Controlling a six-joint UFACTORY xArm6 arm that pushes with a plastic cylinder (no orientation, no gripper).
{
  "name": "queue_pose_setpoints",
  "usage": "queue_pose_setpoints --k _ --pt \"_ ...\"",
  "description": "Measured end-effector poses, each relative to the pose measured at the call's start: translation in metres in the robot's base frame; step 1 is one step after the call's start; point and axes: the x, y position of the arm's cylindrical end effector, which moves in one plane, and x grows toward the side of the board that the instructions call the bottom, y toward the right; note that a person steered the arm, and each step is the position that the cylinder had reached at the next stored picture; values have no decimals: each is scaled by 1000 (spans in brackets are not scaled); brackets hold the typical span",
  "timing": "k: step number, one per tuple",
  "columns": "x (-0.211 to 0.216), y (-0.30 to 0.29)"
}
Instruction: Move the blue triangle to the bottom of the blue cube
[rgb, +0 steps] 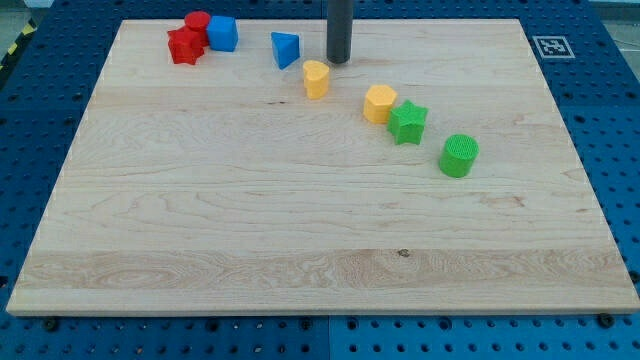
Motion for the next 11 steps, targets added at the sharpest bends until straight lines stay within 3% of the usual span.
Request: queue_pose_setpoints --k 4,6,10,11 --pt "-1 -121" --pt "-24 -120" --pt "-26 -147" --pt "-34 -94"
